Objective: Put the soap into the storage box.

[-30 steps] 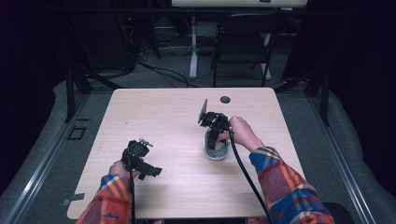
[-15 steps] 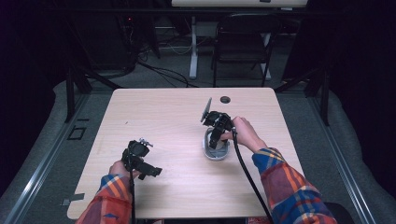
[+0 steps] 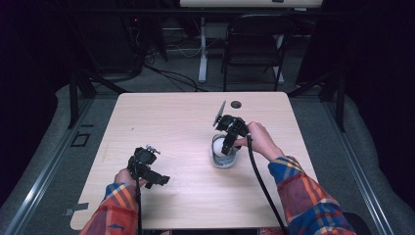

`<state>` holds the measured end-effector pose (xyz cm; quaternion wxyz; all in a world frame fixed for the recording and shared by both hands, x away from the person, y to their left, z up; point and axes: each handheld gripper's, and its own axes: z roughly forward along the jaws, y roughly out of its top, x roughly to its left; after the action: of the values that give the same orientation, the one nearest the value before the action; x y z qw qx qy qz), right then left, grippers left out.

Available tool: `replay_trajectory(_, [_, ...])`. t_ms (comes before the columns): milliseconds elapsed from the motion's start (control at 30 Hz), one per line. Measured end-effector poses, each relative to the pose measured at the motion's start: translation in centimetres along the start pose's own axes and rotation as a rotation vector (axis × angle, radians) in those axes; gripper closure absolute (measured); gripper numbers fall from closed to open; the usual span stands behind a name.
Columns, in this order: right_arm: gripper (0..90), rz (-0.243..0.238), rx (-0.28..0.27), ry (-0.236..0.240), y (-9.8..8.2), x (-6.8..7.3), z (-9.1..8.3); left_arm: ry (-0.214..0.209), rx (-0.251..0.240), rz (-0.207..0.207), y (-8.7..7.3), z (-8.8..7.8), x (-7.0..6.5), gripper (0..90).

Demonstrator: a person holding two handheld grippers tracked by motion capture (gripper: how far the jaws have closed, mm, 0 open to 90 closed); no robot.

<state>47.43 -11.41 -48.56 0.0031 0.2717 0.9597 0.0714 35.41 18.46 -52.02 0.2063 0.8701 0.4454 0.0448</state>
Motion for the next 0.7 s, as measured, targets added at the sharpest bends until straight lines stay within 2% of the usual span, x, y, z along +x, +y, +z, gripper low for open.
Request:
replay_trajectory(333, [19.0,-0.003,-0.031,-0.025,-1.7,0.2,-1.8,0.001,0.000,0.000,0.0,0.0,0.0,0.0])
replay_trajectory(500, [14.9,-0.003,-0.047,-0.049,-3.0,0.3,-2.5,0.002,0.002,0.001,0.0,0.0,0.0,0.0])
replay_trajectory(567, [14.3,-0.006,-0.032,-0.055,-3.5,0.2,-3.0,0.003,0.001,0.001,0.0,0.0,0.0,0.0])
replay_trajectory(700, [12.3,0.003,-0.055,-0.066,-4.6,0.1,-3.9,0.004,0.001,-0.002,0.0,0.0,0.0,0.0])
